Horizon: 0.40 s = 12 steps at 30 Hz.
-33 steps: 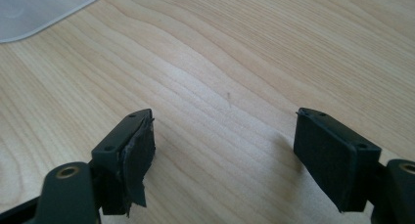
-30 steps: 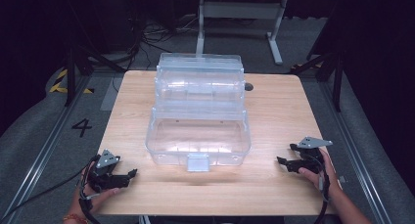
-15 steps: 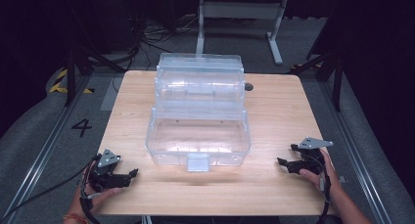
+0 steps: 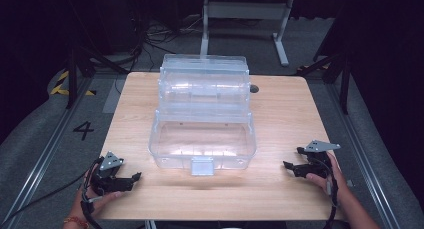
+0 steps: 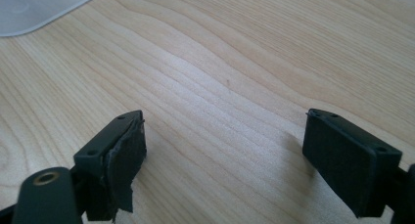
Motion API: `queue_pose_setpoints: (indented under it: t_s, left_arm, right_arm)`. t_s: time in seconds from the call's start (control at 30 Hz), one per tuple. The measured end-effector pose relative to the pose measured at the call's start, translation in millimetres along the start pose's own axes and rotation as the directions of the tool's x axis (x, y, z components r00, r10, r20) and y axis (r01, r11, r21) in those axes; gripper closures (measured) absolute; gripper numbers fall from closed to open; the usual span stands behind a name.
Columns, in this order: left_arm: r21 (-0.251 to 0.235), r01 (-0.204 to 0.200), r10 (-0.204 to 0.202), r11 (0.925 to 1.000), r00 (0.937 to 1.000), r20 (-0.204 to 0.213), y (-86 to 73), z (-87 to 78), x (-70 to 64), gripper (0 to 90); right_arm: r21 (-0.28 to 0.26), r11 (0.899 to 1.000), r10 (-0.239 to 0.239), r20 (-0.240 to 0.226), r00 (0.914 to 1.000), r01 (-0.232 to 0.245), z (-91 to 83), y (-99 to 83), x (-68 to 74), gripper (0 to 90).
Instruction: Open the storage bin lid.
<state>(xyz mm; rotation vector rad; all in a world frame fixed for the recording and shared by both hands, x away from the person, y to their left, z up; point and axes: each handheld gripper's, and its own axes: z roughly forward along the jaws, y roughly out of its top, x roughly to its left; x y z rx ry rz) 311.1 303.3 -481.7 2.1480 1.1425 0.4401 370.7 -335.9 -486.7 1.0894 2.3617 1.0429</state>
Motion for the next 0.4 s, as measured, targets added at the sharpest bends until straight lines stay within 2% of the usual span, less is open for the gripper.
queue_pose_setpoints:
  t_s: [0.4]
  left_arm:
    - [0.000,-0.003,0.003,1.0000,1.0000,-0.002,0.0,-0.1,0.4,15.2]
  right_arm:
    - [0.000,1.000,0.000,-0.001,1.0000,0.000,0.1,0.2,-0.2,16.1]
